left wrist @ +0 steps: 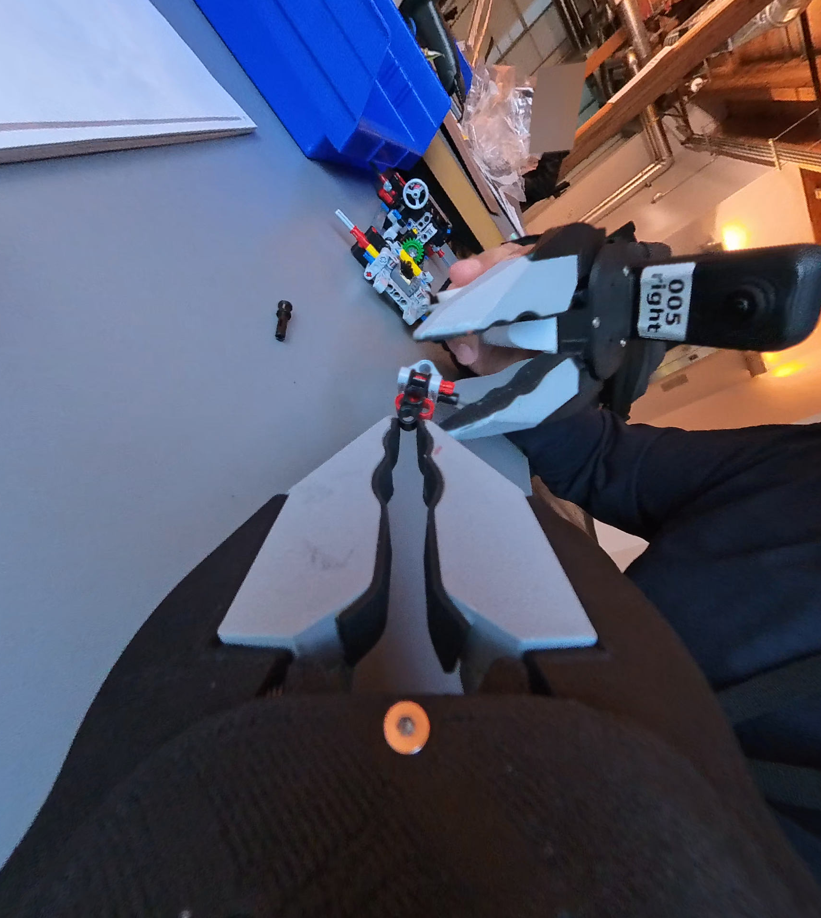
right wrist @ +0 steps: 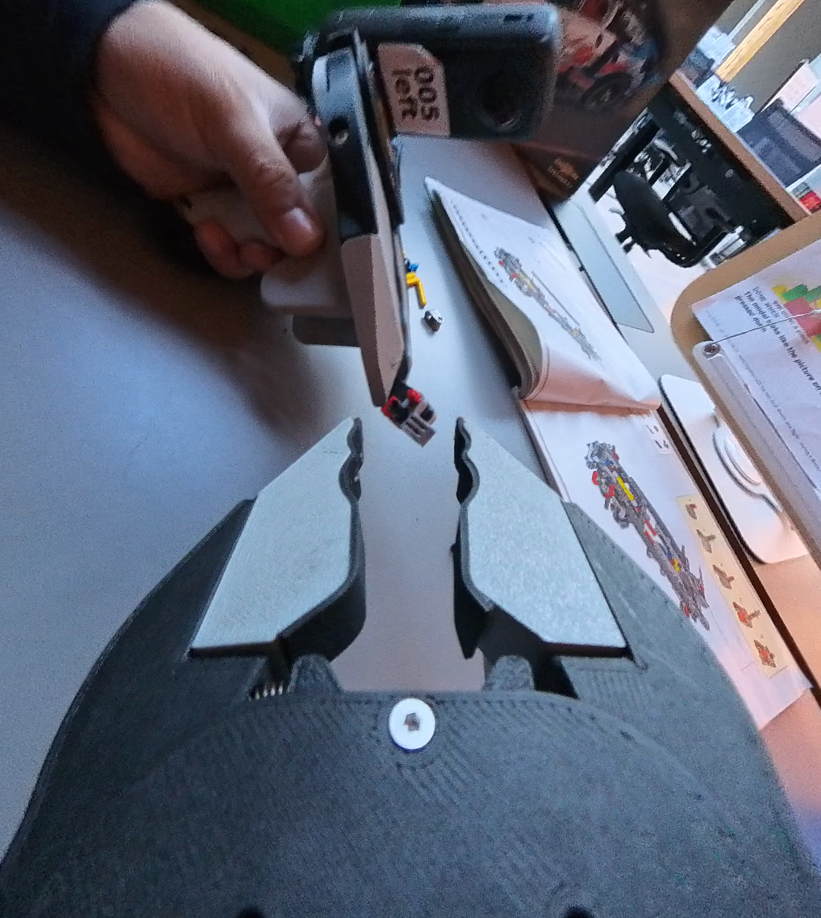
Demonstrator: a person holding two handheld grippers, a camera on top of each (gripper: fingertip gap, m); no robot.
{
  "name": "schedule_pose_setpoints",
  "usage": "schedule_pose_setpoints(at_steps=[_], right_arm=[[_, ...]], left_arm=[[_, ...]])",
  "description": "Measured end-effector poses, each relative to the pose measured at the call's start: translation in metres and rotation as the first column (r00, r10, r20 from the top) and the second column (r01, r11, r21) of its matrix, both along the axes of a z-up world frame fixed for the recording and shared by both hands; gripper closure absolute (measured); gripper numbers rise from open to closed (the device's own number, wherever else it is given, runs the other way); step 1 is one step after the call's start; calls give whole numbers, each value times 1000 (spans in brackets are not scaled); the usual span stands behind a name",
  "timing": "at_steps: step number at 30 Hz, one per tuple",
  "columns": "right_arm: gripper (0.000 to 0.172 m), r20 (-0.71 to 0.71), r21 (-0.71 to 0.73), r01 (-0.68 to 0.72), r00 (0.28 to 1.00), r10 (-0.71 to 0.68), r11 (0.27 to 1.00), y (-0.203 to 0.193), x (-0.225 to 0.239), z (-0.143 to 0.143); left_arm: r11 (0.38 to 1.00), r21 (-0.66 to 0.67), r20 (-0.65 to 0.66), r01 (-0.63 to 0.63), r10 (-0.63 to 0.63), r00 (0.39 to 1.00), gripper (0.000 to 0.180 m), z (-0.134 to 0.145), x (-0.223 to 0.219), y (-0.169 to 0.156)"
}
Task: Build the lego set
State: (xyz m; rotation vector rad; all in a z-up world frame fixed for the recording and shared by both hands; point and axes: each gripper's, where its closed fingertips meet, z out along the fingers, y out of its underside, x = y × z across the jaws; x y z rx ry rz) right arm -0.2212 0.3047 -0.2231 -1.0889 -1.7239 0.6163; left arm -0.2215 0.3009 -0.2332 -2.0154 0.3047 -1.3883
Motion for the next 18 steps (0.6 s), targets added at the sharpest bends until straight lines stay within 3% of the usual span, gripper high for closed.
schedule_pose_setpoints(at_steps=[3,7,9,18], right_arm=[[141,60,-9,-16,998,17,1000,-3,1,-12],[167,96,12,4,995,-5,1000,-1,1,-20],[167,119,4,4,993,-4,1000,-3,-2,-25],[172,199,-90,-32,979,49,995,-19,-9,-45]], left_arm=[[1000,-8,3,3,-3,1000,176,0,-5,1],[999,-46,63,-5,7,998,180,1,-10,4],[998,-64,63,-7,11,998,180,-1,-10,5],[1000,-24,-146,-11,8,989,180,-19,-11,7]])
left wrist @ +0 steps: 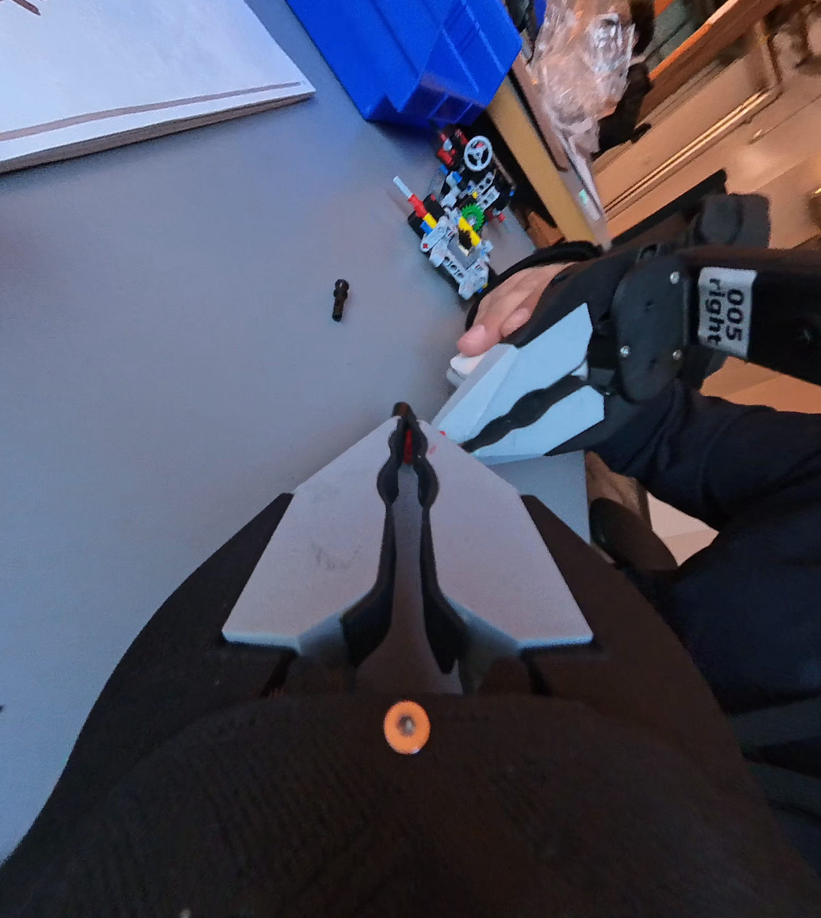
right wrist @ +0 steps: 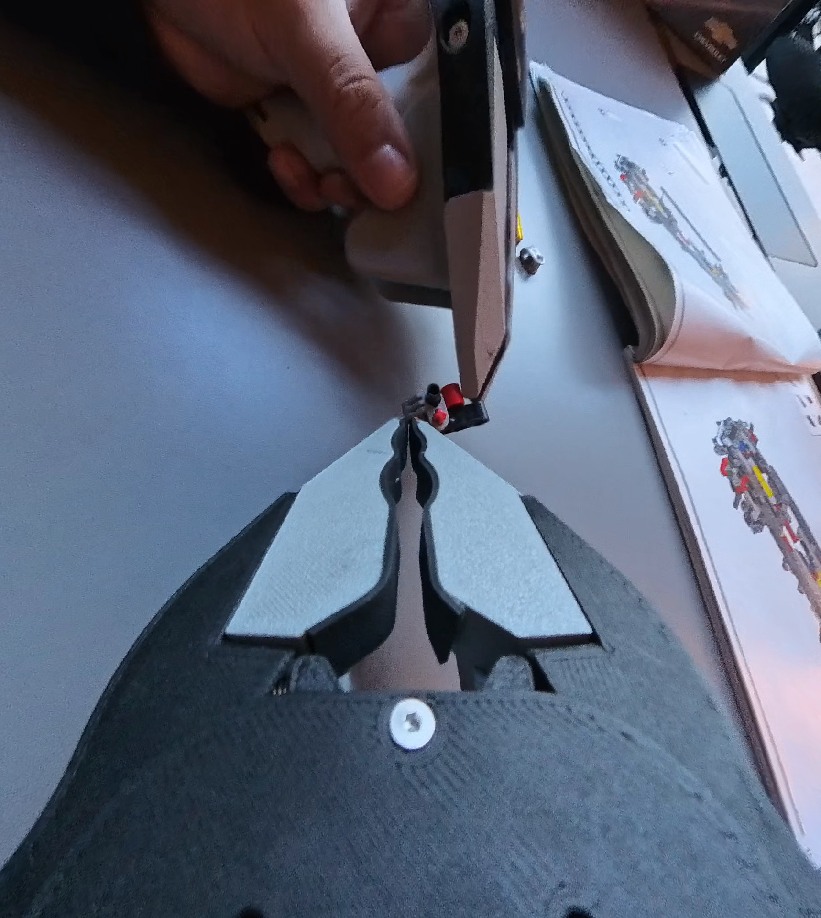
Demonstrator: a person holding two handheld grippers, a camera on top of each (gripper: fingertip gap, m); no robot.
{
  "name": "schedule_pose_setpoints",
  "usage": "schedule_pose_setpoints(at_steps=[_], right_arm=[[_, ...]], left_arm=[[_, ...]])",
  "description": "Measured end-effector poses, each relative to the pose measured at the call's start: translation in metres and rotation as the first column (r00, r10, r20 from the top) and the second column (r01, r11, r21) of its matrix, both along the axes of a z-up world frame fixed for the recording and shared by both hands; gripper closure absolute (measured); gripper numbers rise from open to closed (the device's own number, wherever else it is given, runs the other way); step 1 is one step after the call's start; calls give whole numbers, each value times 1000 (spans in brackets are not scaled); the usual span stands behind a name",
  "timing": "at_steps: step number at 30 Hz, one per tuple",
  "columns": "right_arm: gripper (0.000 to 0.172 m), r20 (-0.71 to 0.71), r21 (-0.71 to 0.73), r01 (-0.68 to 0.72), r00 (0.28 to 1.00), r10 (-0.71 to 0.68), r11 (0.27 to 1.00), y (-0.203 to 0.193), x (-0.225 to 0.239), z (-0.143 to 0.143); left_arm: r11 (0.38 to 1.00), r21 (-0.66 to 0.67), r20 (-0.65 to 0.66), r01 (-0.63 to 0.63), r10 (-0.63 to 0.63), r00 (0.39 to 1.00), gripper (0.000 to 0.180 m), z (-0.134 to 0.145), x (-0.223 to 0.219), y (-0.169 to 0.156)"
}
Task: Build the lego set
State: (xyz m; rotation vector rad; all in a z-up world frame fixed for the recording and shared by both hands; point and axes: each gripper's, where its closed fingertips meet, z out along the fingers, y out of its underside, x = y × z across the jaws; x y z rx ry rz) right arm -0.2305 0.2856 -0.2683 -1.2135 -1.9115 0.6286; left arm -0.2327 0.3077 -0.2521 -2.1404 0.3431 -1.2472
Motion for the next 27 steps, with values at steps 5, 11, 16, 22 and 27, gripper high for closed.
schedule_pose_setpoints(at_steps=[5,11,16,22,27], right_arm=[[172,53,2,93,994,-93,996,20,3,-11],[169,17,-47,136,991,-135,990,30,5,-2],[149,21,-129,148,989,-147,981,28,5,2],[141,121,-218,107,989,-82,970,15,7,-15],[120,126,-227,128,987,-101,966,20,7,-15]], left_arm=[[997,-26,-89,74,-76,993,180,-12,7,-10],[990,-23,-166,136,-138,976,180,-19,12,-18],[992,114,-353,53,-10,935,178,-18,-20,1],[987,43,-378,154,-127,917,180,-32,2,-10],[970,94,-330,223,-181,926,180,-20,28,-18]])
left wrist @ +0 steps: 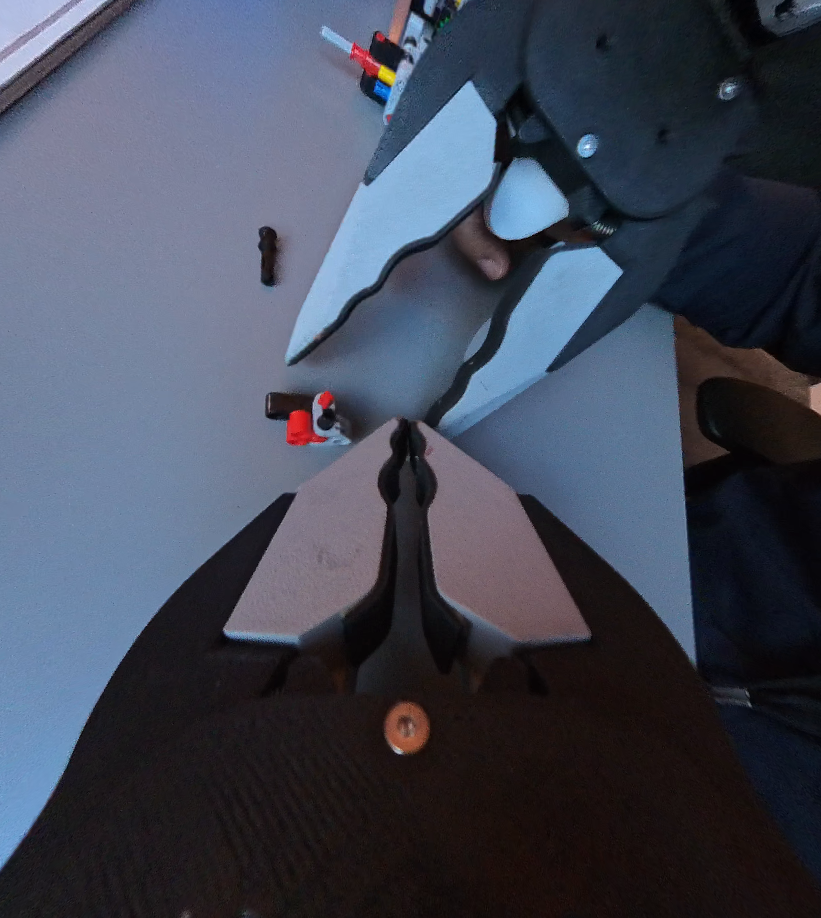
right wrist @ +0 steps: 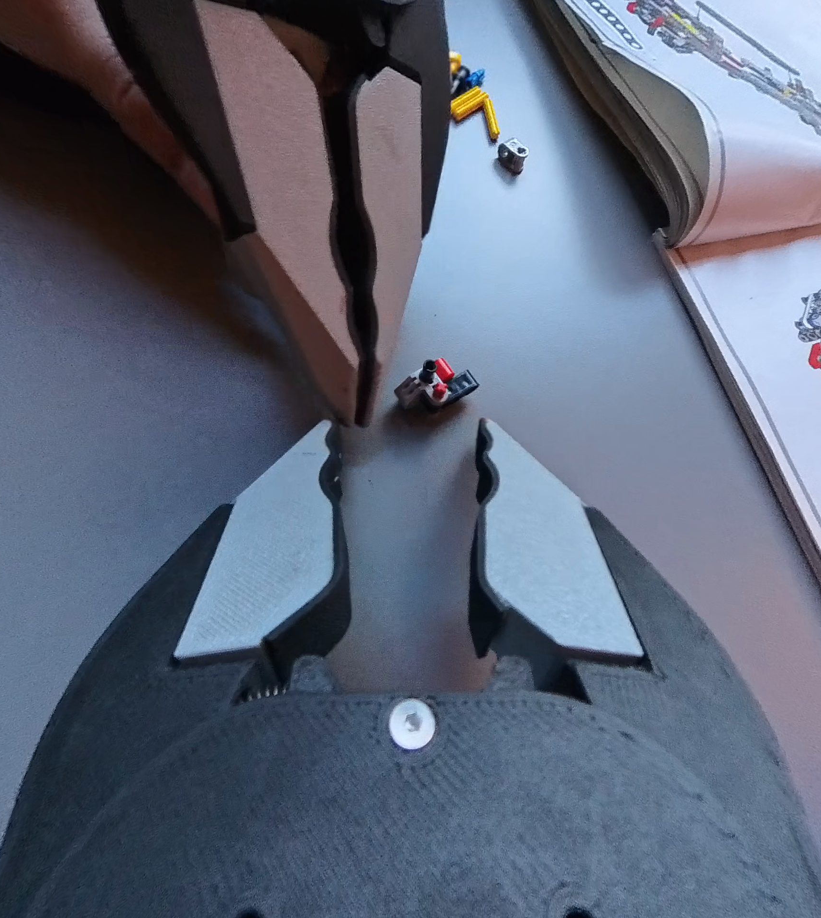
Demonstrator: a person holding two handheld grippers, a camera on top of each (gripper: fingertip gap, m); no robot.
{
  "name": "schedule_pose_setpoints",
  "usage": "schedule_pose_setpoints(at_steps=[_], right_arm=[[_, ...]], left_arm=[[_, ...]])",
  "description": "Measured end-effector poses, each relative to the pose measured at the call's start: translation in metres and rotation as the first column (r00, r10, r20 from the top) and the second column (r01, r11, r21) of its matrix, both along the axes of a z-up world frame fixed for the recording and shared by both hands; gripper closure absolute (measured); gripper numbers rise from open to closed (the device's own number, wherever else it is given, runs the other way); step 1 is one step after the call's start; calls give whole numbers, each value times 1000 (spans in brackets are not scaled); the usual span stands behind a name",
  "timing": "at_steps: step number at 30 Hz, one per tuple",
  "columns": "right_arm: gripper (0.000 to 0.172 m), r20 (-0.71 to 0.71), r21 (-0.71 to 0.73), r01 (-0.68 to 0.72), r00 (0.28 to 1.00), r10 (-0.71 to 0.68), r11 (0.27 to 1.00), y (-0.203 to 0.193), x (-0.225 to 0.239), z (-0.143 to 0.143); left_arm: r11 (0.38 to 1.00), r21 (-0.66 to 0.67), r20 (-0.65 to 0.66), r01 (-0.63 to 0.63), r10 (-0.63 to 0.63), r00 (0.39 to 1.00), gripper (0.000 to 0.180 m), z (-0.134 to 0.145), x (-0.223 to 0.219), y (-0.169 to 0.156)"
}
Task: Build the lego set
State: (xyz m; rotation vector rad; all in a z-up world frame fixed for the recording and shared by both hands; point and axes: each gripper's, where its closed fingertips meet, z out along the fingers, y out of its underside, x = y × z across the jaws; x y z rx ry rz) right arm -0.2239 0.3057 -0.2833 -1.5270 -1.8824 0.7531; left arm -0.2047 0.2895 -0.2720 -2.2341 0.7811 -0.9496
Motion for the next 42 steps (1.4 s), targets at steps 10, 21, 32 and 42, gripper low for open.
schedule_pose_setpoints(at_steps=[10,21,32,42], right_arm=[[129,-81,-7,128,988,-128,992,17,-9,14],[125,-29,99,232,973,-230,968,38,-9,2],[135,-67,82,310,950,-305,947,58,-2,10],[142,-129,92,326,941,-313,941,63,2,25]], left_arm=[[964,151,-71,-218,231,970,180,23,-64,29],[970,100,16,-223,222,975,180,25,-62,27],[974,119,-65,-195,204,977,180,13,-59,25],[978,108,-86,-178,187,978,180,6,-56,24]])
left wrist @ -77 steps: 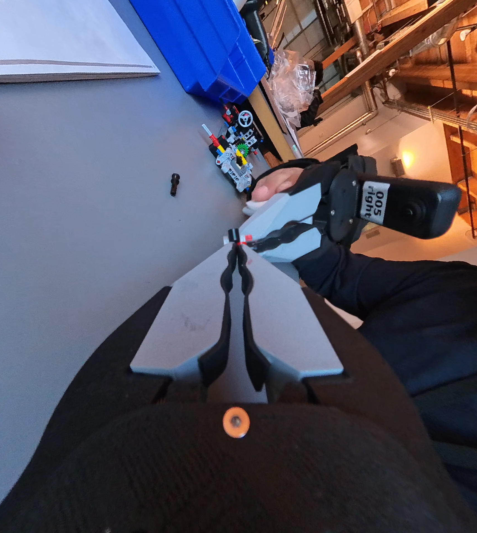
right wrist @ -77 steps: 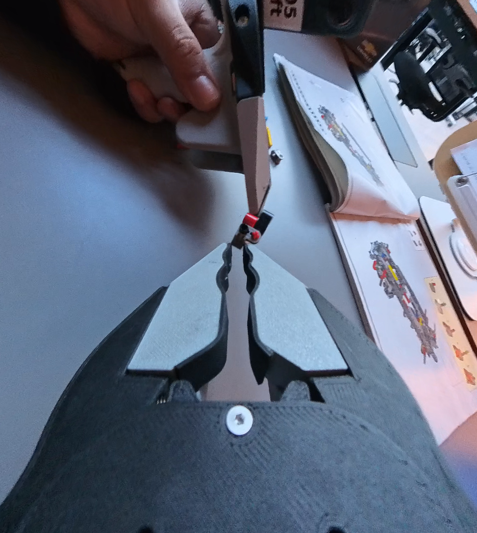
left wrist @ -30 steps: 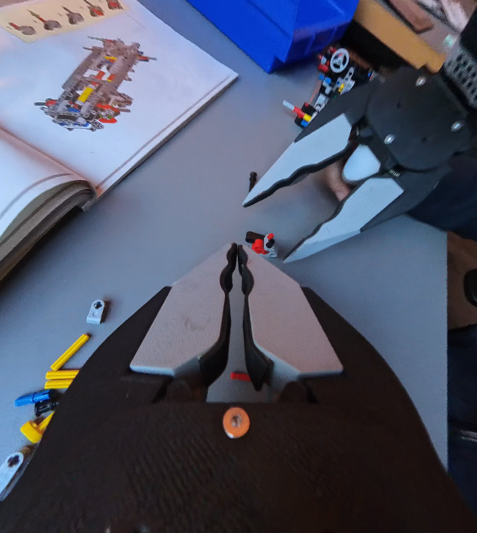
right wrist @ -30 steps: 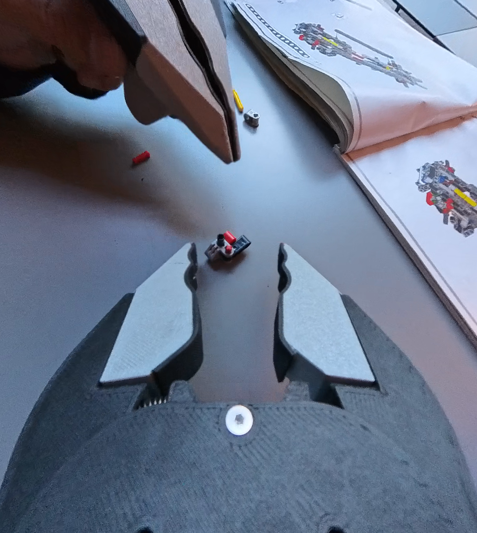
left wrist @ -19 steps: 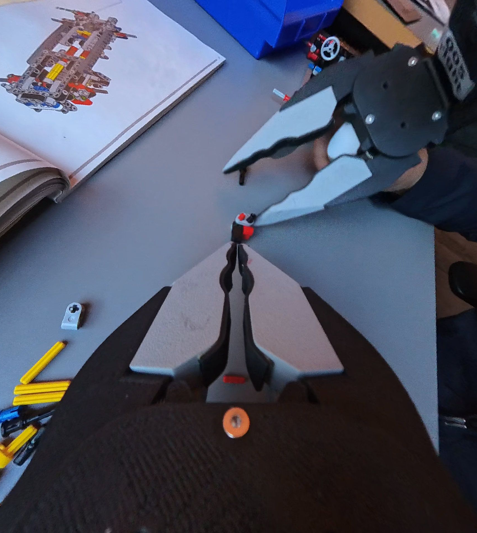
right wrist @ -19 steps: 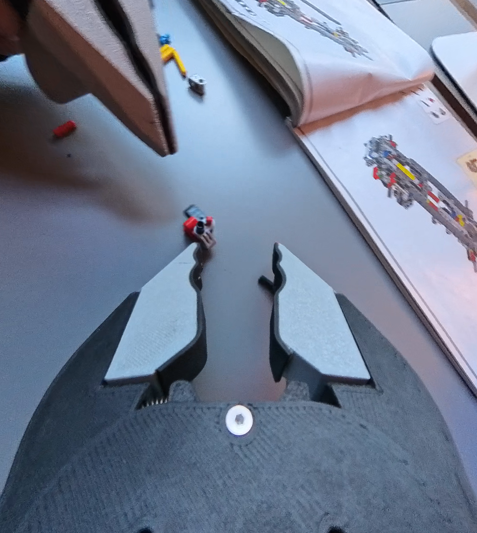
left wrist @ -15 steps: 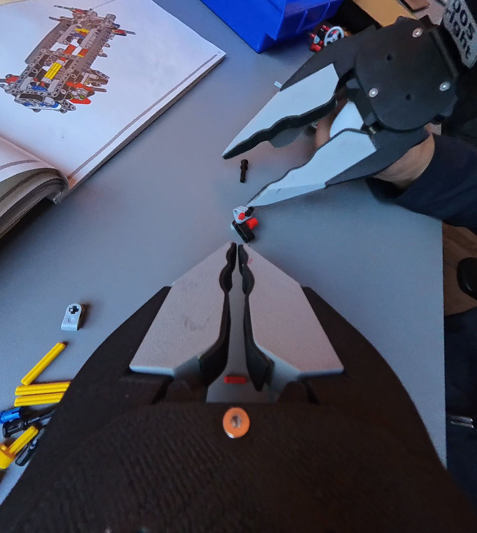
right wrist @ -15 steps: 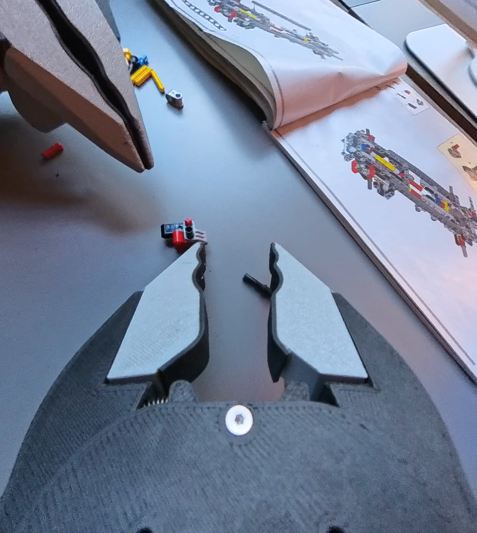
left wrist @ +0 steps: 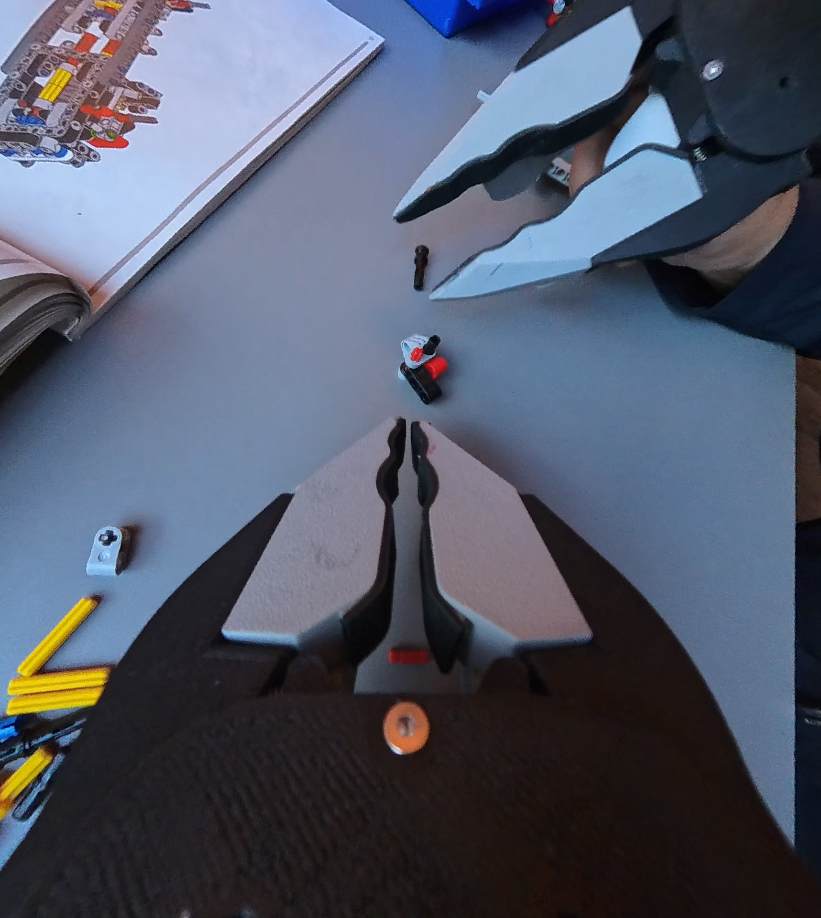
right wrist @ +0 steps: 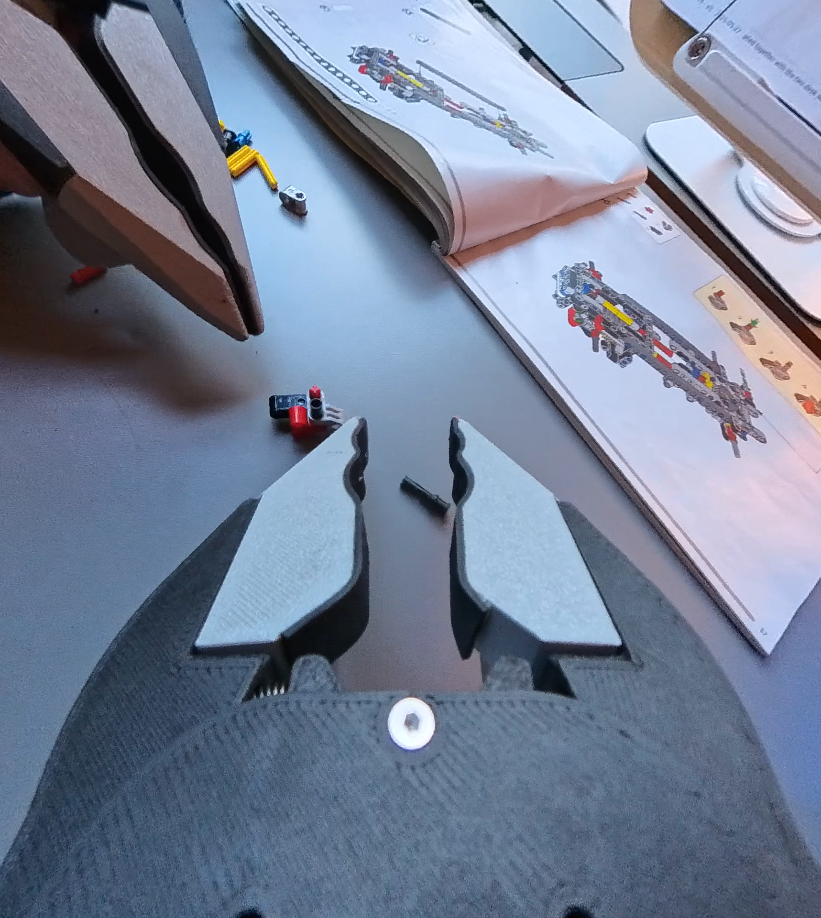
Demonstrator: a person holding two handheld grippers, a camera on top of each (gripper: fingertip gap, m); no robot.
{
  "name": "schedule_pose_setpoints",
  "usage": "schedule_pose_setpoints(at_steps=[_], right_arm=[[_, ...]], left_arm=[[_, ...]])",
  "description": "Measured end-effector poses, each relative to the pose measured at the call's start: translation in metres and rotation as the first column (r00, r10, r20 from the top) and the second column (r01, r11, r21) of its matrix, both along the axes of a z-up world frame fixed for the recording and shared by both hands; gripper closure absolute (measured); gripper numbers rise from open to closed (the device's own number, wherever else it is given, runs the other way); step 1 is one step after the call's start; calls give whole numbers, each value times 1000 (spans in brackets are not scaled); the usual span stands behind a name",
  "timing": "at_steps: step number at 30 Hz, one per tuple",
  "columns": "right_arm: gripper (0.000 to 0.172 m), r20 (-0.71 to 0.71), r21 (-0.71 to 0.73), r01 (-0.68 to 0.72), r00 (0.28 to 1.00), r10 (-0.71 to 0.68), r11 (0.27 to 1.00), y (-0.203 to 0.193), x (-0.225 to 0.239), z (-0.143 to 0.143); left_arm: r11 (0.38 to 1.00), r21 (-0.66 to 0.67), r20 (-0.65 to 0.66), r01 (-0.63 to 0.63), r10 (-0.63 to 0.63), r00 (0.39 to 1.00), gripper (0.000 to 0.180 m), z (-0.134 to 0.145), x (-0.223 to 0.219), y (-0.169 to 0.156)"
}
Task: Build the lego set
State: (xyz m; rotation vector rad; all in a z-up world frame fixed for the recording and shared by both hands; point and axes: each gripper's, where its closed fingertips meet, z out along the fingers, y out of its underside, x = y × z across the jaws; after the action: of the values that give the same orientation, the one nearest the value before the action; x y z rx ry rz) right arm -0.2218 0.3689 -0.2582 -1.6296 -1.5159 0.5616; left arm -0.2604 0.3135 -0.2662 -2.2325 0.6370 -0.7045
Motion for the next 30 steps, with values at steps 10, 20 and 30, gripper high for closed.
schedule_pose_setpoints(at_steps=[10,20,30], right_arm=[[149,-11,19,-2,1000,2,1000,2,3,4],[149,147,10,-1,989,-1,1000,11,16,-20],[146,222,21,-59,974,53,998,10,29,-25]], left_arm=[[1000,-5,-24,18,-18,1000,180,-5,4,-2],[995,-44,-54,90,-92,994,180,-18,27,-11],[995,-1,-77,100,-99,992,180,-11,28,-13]])
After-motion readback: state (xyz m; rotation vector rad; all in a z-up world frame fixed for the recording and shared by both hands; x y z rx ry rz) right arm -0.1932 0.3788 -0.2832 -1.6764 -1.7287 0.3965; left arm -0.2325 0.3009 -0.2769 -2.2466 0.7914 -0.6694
